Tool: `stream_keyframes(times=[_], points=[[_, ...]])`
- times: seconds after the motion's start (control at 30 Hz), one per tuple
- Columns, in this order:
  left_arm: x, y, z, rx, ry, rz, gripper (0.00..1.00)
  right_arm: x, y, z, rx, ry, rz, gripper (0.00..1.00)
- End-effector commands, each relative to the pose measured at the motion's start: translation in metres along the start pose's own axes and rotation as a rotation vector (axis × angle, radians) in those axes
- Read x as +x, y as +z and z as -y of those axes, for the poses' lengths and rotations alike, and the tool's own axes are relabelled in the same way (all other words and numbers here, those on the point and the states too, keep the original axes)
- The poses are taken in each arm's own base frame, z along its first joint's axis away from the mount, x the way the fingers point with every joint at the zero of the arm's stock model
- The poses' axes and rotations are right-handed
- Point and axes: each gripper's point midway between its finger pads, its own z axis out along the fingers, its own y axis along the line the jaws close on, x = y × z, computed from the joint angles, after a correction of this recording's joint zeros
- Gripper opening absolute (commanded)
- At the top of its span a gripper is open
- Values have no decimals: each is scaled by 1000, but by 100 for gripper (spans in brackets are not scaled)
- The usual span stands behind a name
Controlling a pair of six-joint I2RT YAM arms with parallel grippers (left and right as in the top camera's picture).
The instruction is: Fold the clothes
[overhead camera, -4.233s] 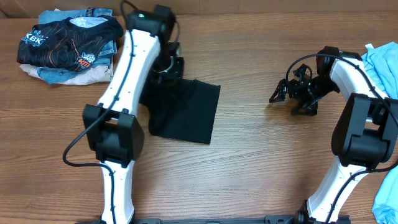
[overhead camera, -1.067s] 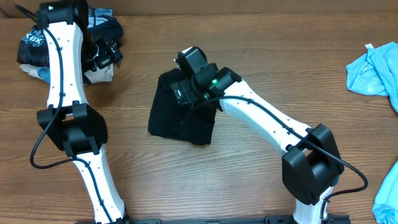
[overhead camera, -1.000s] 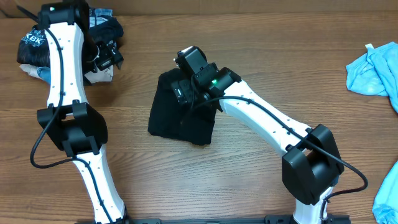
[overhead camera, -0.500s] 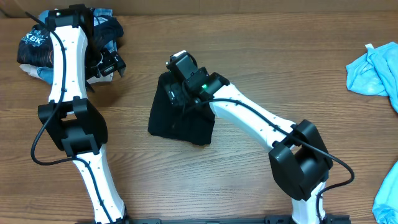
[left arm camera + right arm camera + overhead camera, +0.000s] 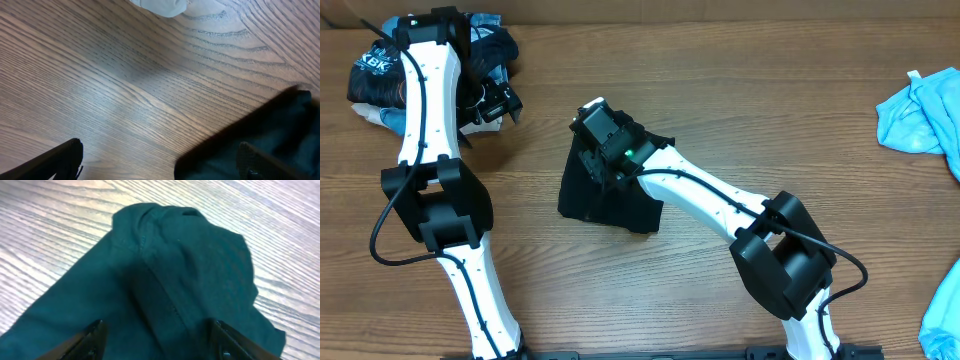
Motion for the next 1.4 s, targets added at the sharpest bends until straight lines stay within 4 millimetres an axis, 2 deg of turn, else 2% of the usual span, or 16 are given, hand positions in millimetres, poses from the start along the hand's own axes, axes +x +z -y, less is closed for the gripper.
stream_keyframes(times=[0.0,0.2,0.33,0.47,0.57,0.73,0.87,1.03,1.17,1.37], points=[[-2,0,-4,-12,-15,7,100,-9,4,6,41,0,25,70],[-2,0,-4,-12,-15,6,100,-6,17,9,77,-1,29,70],[-2,0,-4,-12,-15,6,100,-7,18,10,86,1,33,68],[-2,0,-4,-11,-15,7,100,-7,18,11,88,9,34,58],[-2,0,-4,-12,-15,7,100,-8,18,18,124,34,42,53],[-2,0,-4,-12,-15,6,100,-12,18,22,143,47,57,38],[-2,0,-4,-12,-14,6,100,-13,18,37,192,115,68,24],[-2,0,-4,-12,-14,6,100,-13,19,57,239,198,73,12],[-2,0,-4,-12,-14,6,100,-13,16,76,318,284,90,10],[-2,0,-4,-12,-14,6,100,-11,11,90,402,323,110,11]])
